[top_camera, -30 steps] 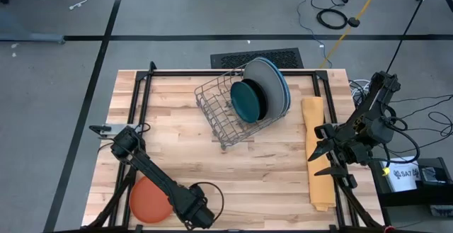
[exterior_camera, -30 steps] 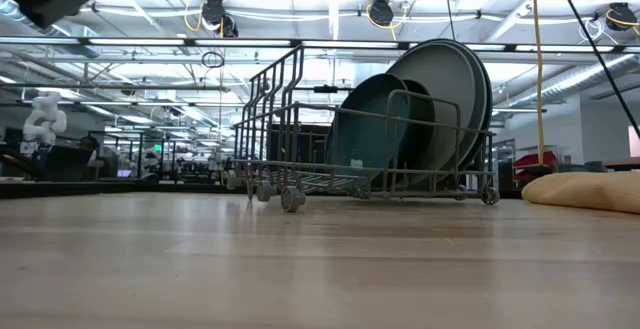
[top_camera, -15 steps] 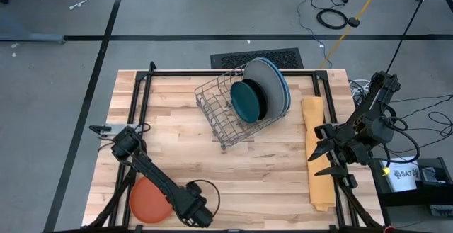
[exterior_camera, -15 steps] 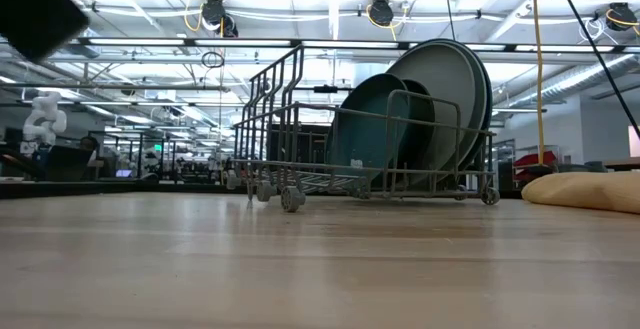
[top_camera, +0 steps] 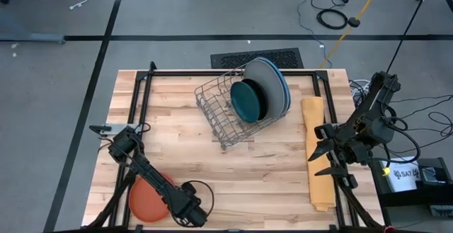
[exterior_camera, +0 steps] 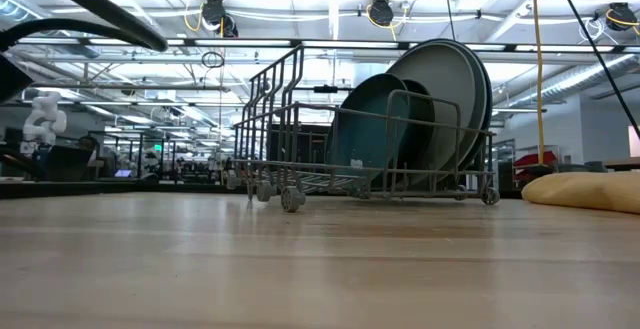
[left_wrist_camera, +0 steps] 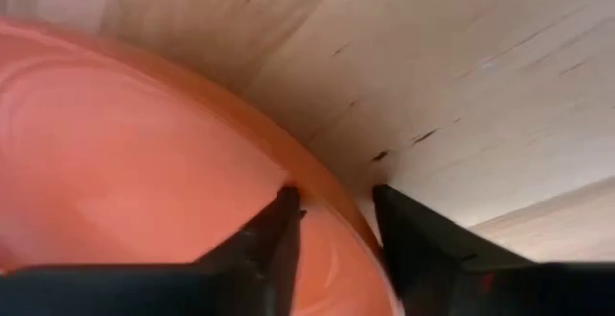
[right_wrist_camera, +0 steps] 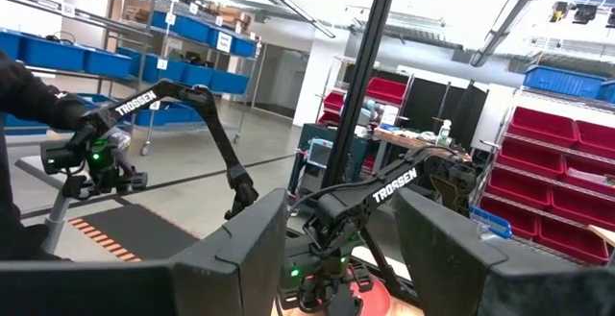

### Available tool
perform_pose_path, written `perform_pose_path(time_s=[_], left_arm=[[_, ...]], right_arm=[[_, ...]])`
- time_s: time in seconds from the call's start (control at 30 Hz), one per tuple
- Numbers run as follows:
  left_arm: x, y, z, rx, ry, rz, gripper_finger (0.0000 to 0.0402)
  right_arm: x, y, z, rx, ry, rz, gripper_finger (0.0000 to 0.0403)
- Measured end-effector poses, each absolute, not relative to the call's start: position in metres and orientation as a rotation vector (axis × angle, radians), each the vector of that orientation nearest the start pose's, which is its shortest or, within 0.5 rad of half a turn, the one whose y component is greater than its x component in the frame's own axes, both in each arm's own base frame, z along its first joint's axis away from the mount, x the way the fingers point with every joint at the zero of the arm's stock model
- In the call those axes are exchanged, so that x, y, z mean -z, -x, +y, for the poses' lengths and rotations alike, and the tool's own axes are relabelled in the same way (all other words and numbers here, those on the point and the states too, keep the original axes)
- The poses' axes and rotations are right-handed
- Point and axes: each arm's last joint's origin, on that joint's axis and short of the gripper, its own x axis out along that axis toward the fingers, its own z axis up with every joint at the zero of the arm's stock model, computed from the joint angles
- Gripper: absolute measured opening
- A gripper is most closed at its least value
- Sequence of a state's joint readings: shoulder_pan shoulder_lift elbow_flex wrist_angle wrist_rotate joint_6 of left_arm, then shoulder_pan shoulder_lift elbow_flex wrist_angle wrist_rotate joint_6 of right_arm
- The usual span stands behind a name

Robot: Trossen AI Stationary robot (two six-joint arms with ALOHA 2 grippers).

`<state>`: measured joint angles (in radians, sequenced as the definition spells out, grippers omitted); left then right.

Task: Sort dishes
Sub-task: Put the orange plate into the dish rack

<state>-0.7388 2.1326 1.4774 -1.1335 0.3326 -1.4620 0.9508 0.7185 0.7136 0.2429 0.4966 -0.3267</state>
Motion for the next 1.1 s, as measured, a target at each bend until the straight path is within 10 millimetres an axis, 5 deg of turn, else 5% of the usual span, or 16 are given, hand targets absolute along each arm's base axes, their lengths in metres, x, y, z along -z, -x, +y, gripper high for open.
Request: perform_pose_path(time_s=[0.17, 0.37, 0.53, 0.83, 0.97, 1.1], left_arm=[[-0.138, -0.276, -0.251, -0.687, 0.608, 1.877, 0.0020], [-0.171, -0.307, -0.245, -0.627, 0.564, 1.683, 0.0005], [-0.248, -0.327, -0.235, -0.575, 0.556, 1.391, 0.0002], [-0.403, -0.314, -0.216, -0.486, 0.382, 0.586, 0.0001], [-0.439, -0.326, -0.206, -0.590, 0.213, 0.239, 0.0001], [-0.451, -0.357, -0.188, -0.652, 0.144, 0.133, 0.0000]], right_arm=[[-0.358, -0.102, 0.120, -0.416, 0.162, -0.251, 0.0185], [-0.358, -0.103, 0.120, -0.416, 0.161, -0.251, 0.0185], [-0.358, -0.102, 0.120, -0.415, 0.160, -0.253, 0.0185], [-0.359, -0.102, 0.120, -0.415, 0.158, -0.257, 0.0185], [-0.359, -0.102, 0.120, -0.414, 0.162, -0.258, 0.0185], [-0.360, -0.102, 0.119, -0.412, 0.152, -0.269, 0.0185]])
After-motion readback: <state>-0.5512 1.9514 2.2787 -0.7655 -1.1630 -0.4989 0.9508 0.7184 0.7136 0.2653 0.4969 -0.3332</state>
